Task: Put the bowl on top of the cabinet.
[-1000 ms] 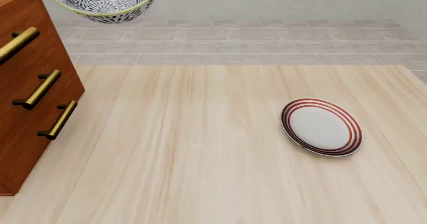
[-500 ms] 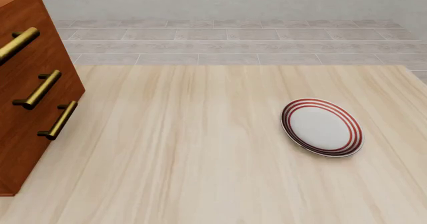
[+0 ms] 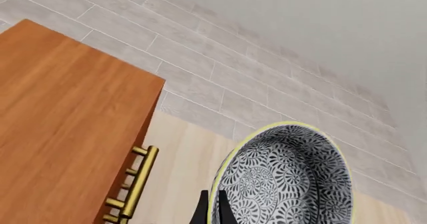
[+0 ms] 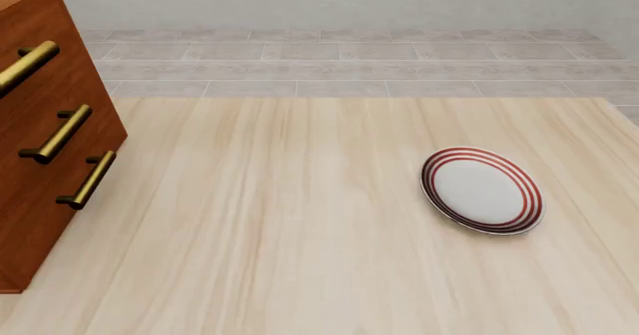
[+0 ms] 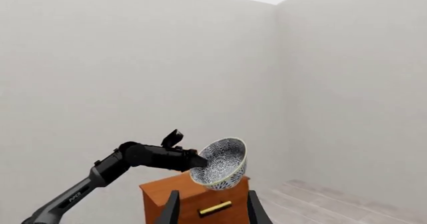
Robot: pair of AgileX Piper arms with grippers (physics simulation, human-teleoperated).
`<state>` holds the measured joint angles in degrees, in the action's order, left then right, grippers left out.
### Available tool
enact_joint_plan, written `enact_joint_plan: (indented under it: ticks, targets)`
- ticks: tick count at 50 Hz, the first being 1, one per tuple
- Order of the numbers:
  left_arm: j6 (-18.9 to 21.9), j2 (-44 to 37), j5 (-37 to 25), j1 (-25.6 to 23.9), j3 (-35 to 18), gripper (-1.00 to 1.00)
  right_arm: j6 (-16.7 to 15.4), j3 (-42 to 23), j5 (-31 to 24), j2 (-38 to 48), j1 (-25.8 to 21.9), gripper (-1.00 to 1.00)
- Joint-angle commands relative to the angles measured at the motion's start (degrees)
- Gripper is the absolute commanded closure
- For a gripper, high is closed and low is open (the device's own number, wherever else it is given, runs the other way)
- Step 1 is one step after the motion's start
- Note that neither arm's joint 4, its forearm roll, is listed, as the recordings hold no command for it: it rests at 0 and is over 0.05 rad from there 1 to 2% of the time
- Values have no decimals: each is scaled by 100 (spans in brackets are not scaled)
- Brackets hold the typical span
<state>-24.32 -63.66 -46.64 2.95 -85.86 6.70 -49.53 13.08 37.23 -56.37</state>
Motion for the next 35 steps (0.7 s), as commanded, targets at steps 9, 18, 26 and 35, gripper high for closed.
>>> enact_joint_plan:
  ticks: [9,18,26,35]
  targets:
    - [-546,206,-164,310,-63,100,-36,25,15,-81,-124,-100]
    - [-551,244,-306,547,-216,100,-97,38,25,-118,-255,-100]
    - [-493,259,-420,717,-322,100,-130,87,108,-250,-543,-100]
    - [-252,231,-512,945,-419,100,-248,95,145,-254,-689,-100]
